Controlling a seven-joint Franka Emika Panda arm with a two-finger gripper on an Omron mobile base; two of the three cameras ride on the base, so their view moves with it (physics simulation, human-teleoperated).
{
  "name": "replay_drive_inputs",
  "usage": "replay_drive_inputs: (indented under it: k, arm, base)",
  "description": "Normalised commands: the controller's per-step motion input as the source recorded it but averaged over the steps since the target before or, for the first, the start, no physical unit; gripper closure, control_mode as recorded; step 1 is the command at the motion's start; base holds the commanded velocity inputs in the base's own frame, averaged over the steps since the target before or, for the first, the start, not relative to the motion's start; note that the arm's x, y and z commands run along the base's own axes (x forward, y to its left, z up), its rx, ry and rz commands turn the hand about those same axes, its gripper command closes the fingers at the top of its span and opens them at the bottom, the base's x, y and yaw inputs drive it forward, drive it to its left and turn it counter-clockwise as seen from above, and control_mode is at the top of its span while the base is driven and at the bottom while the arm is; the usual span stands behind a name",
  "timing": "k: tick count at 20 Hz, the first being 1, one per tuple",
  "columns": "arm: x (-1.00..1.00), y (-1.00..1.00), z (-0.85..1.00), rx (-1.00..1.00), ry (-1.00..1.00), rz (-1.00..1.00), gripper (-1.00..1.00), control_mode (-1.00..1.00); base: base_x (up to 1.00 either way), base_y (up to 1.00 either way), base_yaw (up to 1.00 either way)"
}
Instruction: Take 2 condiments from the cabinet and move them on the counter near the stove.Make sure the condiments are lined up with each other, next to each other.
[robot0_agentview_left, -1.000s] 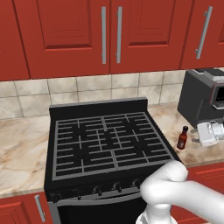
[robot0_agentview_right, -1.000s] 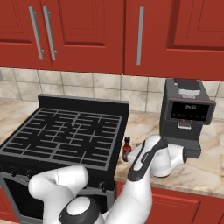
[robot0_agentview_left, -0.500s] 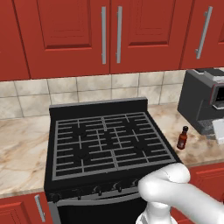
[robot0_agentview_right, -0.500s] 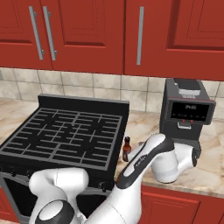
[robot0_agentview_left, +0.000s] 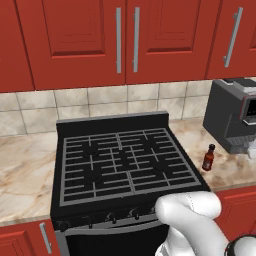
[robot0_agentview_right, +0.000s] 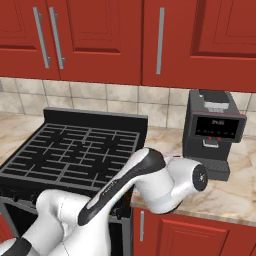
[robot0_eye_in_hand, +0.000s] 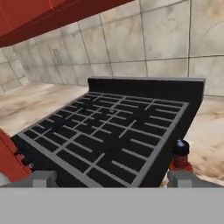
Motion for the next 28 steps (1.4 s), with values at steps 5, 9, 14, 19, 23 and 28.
replay_drive_inputs:
  k: [5,9,14,19,23,28]
  arm:
    - [-0.15,0.82,0.51,-0.19,0.5,-0.38,-1.0,-1.0]
    - [0.03,1.0,0.41,-0.32,0.47,-0.18,-1.0,-1.0]
    - [0.02,0.6,0.11,-0.09,0.14,-0.03,-1.0,-1.0]
    - [0.0,0.38,0.0,0.0,-0.05,0.0,-1.0,-1.0]
    - [0.0,0.32,0.0,0.02,-0.16,0.0,-1.0,-1.0]
    - [-0.01,0.28,0.08,0.01,-0.09,-0.01,-1.0,-1.0]
  base:
    - [0.0,0.0,0.0]
    - [0.0,0.0,0.0]
    - [0.0,0.0,0.0]
    - [0.0,0.0,0.0]
    - [0.0,0.0,0.0]
    - [0.0,0.0,0.0]
